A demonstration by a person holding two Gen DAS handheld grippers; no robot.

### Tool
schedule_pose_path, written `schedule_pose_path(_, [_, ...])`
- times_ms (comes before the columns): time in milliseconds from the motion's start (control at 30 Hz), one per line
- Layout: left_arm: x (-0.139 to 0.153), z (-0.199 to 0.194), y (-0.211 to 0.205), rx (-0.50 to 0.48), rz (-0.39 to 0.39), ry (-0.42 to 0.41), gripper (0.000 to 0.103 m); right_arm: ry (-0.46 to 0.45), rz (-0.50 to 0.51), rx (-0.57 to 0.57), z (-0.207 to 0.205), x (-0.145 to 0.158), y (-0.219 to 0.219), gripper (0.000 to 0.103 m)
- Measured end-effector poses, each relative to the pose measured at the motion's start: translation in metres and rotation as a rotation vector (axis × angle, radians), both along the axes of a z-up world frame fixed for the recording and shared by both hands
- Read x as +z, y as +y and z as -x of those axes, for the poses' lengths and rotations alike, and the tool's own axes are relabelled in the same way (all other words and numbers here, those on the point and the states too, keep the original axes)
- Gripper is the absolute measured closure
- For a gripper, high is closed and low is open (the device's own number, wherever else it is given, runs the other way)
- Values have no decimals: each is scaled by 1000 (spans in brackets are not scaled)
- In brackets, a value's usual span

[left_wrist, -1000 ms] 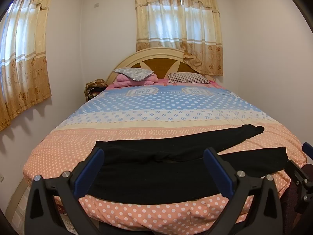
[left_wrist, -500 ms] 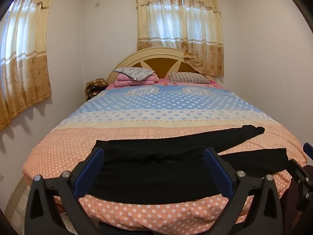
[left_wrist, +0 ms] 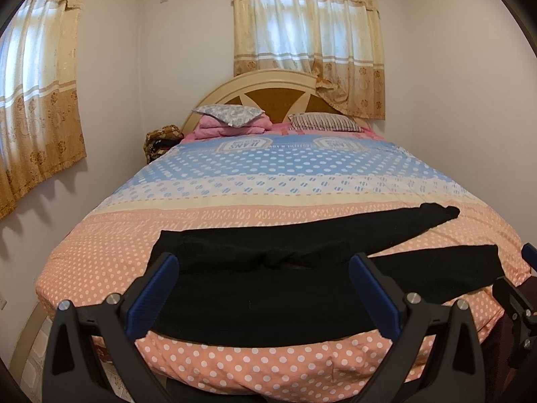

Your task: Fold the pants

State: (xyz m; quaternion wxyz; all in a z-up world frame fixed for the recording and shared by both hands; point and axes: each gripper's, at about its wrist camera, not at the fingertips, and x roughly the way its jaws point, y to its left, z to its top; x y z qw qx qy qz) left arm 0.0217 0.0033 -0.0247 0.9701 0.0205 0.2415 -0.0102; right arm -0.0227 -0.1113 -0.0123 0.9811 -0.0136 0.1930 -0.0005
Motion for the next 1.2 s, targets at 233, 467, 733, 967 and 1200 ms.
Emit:
schedule_pose_path(233, [-42, -71, 35, 18, -56, 77, 0, 126, -18, 43, -39, -41, -8, 1])
schedule_pose_path(467, [-77, -170, 128, 158, -96, 199, 0, 261, -143, 55, -96, -71, -40, 1])
schedule_pose_path(733, [-106, -256, 194, 172, 48, 337, 9, 292, -215, 30, -139, -74, -71, 1])
schedule_pose_path(967, [-150, -296, 213, 157, 129, 515, 57, 321, -163, 20, -162, -77, -81, 1])
schedule_pose_path(1200, [-159, -300, 217, 102, 179, 532, 57, 342, -125, -32, -191, -65, -127, 1])
